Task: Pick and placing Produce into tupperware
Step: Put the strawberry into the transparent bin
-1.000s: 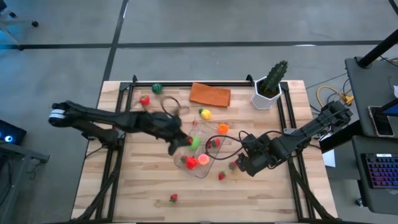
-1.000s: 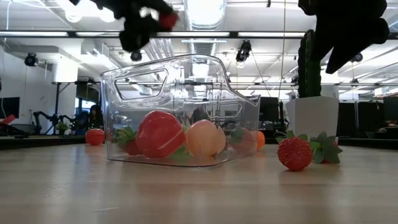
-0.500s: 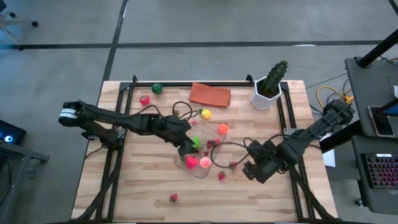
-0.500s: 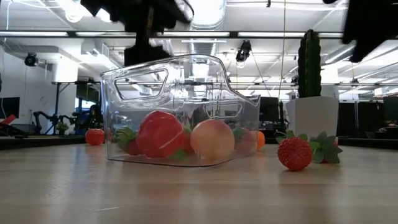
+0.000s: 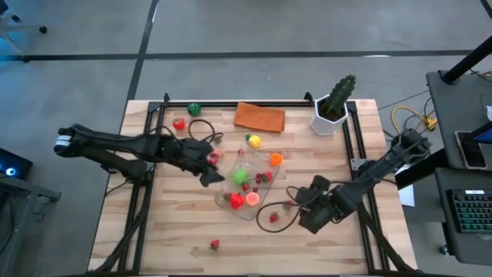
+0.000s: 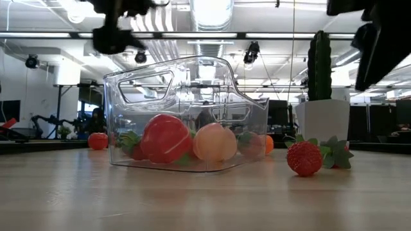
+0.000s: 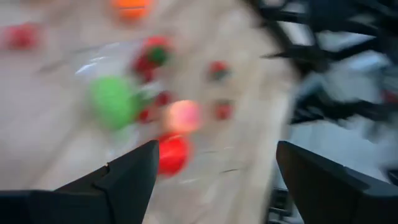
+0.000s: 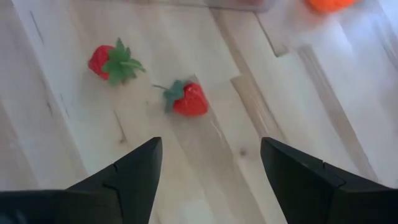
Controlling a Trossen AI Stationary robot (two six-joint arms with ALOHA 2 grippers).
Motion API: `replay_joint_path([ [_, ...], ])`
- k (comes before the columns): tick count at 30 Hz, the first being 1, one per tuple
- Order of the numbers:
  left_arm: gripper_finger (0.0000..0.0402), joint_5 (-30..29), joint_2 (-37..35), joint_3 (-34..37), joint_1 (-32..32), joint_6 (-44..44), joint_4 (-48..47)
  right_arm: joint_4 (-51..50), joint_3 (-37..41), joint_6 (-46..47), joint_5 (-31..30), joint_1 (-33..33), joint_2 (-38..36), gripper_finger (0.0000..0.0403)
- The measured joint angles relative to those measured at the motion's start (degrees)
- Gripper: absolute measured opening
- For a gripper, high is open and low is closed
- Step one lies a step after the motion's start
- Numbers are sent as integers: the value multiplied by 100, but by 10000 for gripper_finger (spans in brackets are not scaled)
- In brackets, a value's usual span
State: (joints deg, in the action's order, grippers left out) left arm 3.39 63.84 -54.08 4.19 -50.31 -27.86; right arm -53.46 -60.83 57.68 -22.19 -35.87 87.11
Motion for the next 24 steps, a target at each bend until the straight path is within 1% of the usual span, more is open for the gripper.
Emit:
replay_joint_path([
  [3, 308, -646, -195, 13, 3, -242, -1268, 534, 183, -445, 138, 100, 188, 263],
  [6, 308, -885, -335, 51, 5, -345, -1896, 998, 407, -669, 313, 221, 361, 263],
  [10, 309, -1025, -415, 115, 7, -327, -1889, 1227, 528, -798, 306, 384, 477, 263],
  [14, 309, -1360, -376, 134, 7, -204, -1923, 1394, 679, -1064, 326, 593, 486, 263],
  [18, 309, -1441, -299, 220, 4, -1, -1929, 1942, 825, -1380, 858, 889, 513, 263],
  [22, 309, -1441, -287, 368, 3, 14, -1915, 2021, 841, -1485, 902, 1122, 623, 263],
  [24, 309, -1437, -300, 452, 2, 15, -1986, 2113, 814, -1564, 1028, 1215, 681, 263],
])
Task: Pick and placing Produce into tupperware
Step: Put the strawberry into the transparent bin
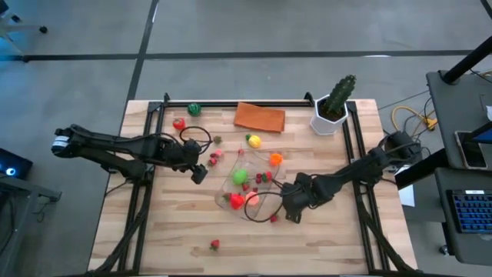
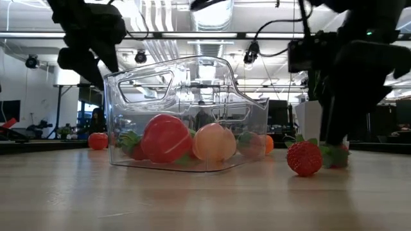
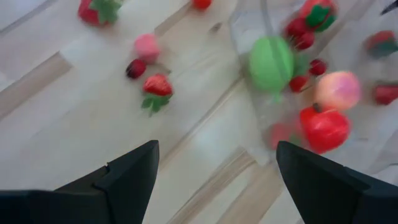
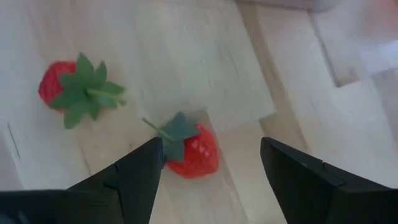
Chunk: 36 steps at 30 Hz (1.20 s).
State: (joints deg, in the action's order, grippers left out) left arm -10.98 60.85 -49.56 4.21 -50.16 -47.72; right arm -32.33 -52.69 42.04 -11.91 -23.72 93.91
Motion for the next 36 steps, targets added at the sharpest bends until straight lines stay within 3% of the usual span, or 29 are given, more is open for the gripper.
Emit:
replay_joint_path([
  [5, 309, -2, -18, 55, 0, 150, -36, 54, 0, -249, 343, 41, 217, 261],
  [14, 309, -15, -14, 48, -7, 281, 21, 128, -165, -207, 325, 53, 517, 258],
  [28, 309, -7, -27, 48, -7, 265, 15, -230, -267, 30, 288, 50, 524, 148],
  [36, 309, -1, -27, 48, -7, 255, 23, -560, -890, 145, 284, 48, 223, 123],
])
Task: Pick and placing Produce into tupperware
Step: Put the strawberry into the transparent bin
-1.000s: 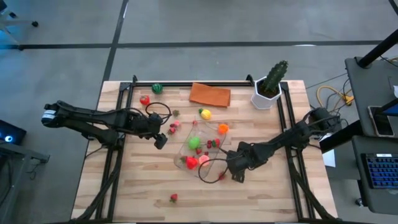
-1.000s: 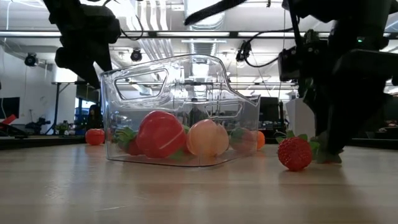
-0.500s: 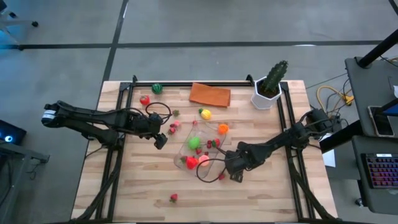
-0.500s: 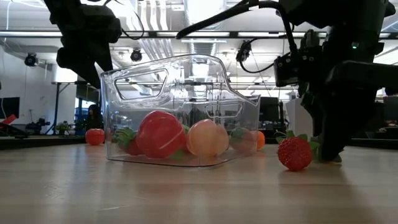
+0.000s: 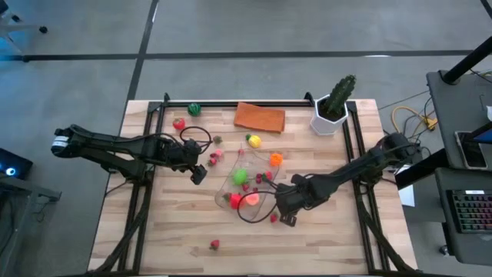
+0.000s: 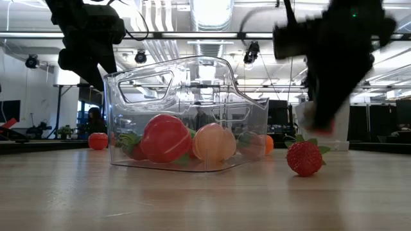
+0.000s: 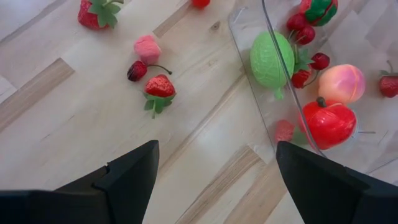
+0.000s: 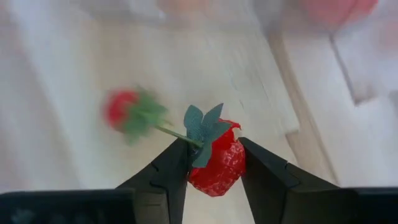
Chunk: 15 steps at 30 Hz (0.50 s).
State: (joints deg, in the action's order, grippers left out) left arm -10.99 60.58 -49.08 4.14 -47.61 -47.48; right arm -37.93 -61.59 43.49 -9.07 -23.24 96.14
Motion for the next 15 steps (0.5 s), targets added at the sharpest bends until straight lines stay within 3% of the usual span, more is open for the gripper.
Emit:
replay_joint_path([
  [3, 309, 16, 0, 0, 0, -6, 12, -145, -472, -25, -254, 0, -281, 129],
  [9, 309, 17, 12, -2, 0, -5, 57, -70, -1322, -746, -1692, 287, -603, 152],
  [15, 309, 18, 15, -2, 0, 41, -20, 603, -1620, -950, -645, 1236, 219, 207],
])
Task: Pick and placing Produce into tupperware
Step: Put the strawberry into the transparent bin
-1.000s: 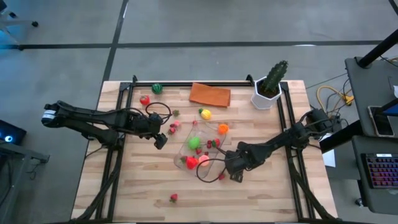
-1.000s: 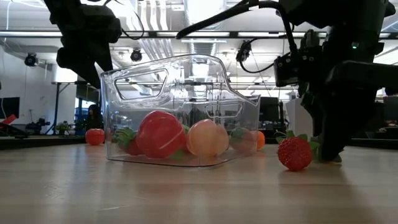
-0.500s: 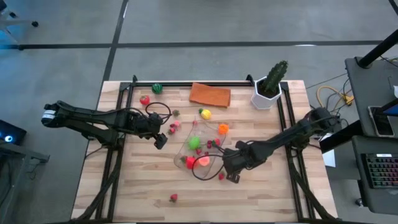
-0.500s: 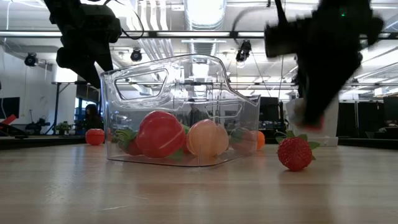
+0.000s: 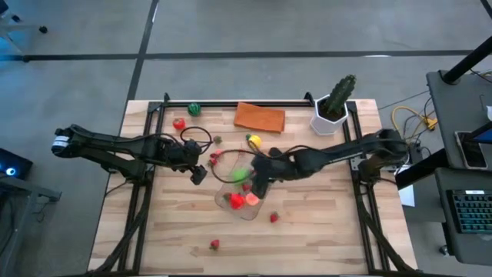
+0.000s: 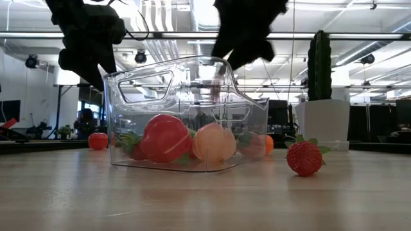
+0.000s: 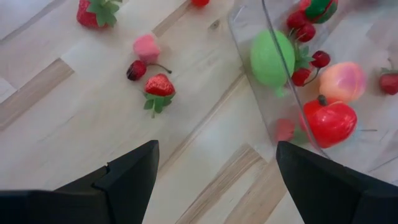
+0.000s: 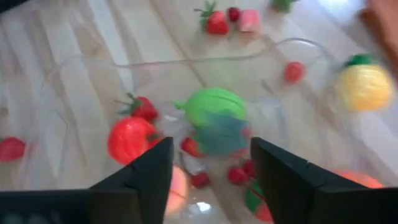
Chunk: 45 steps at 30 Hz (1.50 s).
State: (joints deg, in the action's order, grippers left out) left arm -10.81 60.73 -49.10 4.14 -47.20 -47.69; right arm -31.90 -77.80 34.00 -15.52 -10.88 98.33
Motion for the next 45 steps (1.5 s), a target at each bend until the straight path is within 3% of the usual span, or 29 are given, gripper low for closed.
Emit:
replay_joint_path([
  [4, 309, -1, -9, 0, 1, -5, -184, -451, -549, -71, -8, 82, 332, 258],
  [7, 309, 0, -9, 0, 0, -35, -305, -1602, -1095, -52, -936, 71, 369, 290],
  [10, 309, 0, -4, 0, 0, -35, -336, -3161, -1597, 682, -2047, 100, 265, 309],
  [15, 309, -92, 59, 2, 2, -38, -332, -5004, -1714, 2060, -1204, 665, -2, 308],
  [22, 309, -81, 553, 184, -208, 260, -316, -4949, -1388, 2539, -1170, 585, -427, 298],
  [32, 309, 236, 1694, 291, -1103, 1114, 784, -4939, -1377, 2714, -1207, 354, -455, 297],
  [45, 298, 404, 2915, 134, -1283, 1695, 1200, -5071, -1366, 2800, -1150, 300, -459, 289],
])
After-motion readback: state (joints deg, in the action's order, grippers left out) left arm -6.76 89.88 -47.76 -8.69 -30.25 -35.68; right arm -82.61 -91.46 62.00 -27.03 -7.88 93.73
